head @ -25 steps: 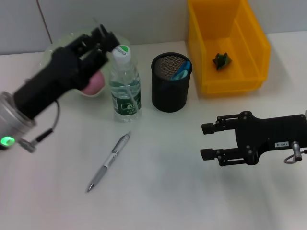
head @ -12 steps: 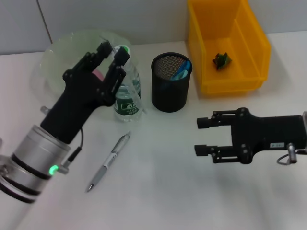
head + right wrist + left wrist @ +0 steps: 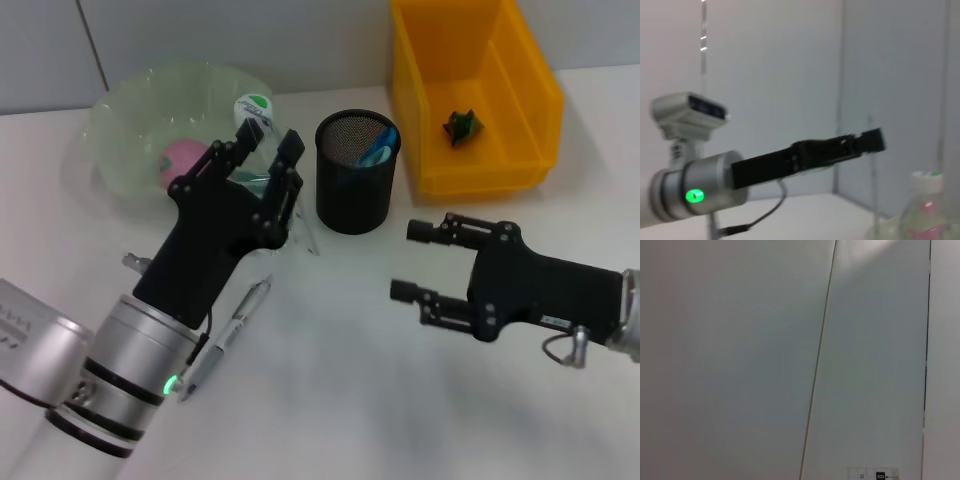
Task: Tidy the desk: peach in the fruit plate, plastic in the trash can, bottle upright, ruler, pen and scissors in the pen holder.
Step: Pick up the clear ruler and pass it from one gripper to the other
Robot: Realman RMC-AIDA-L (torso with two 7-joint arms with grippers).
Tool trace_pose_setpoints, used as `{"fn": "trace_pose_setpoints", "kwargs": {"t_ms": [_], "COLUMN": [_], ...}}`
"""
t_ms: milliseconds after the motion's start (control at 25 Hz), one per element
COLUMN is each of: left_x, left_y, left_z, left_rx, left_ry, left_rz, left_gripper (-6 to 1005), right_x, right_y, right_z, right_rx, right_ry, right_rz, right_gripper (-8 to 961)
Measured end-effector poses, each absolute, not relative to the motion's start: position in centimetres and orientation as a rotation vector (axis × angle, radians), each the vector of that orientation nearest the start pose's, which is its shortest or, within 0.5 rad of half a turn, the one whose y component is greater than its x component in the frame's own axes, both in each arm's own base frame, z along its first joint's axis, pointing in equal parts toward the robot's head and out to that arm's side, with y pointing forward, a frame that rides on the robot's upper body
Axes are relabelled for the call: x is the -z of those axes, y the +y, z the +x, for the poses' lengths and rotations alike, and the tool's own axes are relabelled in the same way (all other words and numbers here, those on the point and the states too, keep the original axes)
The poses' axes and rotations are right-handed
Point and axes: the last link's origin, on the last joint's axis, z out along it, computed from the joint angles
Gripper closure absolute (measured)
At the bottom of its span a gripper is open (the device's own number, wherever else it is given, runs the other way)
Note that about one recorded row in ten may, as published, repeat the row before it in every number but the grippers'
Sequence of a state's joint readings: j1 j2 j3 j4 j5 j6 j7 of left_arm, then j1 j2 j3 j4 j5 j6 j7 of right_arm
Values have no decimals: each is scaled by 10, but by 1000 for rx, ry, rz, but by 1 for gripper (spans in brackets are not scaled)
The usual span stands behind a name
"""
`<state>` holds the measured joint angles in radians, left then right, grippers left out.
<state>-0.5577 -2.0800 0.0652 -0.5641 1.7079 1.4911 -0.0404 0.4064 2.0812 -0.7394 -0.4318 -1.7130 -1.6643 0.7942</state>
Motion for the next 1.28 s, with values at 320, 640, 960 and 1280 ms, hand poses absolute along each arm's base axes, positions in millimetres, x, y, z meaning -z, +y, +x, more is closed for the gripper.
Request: {"fn": "trace_pose_setpoints", "kwargs": {"t_ms": [320, 640, 960, 1280], "left_x": [105, 105, 106, 106], "left_y": [273, 274, 273, 273], "left_z": [-182, -180, -178, -177], "left_rx": [1192, 1180, 1168, 1169], "left_ry": [-401, -386, -366, -364], "left_rz": [-1909, -1908, -1904, -1905], "left_gripper": [612, 612, 611, 610], "right_x": [39, 66, 76, 84], "right_y": [279, 290, 293, 300], "right_z": [274, 255, 244, 236], "right_rx": [-1016, -1029, -1060, -1062], "right_ry": [113, 152, 217, 269], "right_rz": [-2310, -2299, -2296, -2278], "right_gripper": [366, 380, 394, 408]}}
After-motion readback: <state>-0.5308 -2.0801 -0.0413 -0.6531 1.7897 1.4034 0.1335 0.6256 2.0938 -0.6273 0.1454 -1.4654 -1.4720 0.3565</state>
